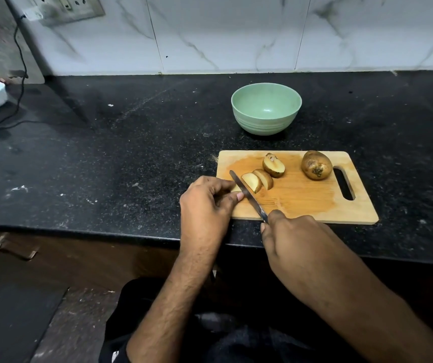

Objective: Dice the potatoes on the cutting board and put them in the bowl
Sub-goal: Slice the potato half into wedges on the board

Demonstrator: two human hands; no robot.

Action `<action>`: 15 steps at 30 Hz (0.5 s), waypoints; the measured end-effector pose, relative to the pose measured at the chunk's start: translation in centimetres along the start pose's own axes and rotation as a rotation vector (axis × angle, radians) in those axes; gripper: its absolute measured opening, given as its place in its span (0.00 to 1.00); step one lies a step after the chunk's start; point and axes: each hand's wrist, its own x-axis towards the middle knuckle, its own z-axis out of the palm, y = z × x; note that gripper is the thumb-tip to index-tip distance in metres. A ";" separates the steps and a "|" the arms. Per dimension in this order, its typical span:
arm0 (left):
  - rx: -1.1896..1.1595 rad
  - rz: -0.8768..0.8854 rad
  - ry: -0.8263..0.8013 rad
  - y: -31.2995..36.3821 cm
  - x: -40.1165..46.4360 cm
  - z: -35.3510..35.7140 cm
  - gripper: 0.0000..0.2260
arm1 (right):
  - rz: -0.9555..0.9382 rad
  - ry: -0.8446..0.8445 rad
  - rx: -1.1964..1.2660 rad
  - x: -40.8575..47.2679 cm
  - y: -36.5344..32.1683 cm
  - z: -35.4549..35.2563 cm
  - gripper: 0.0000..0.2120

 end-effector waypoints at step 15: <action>0.057 -0.033 -0.044 0.2 0.6 -0.6 0.06 | -0.026 -0.043 -0.211 0.4 0.7 -0.7 0.08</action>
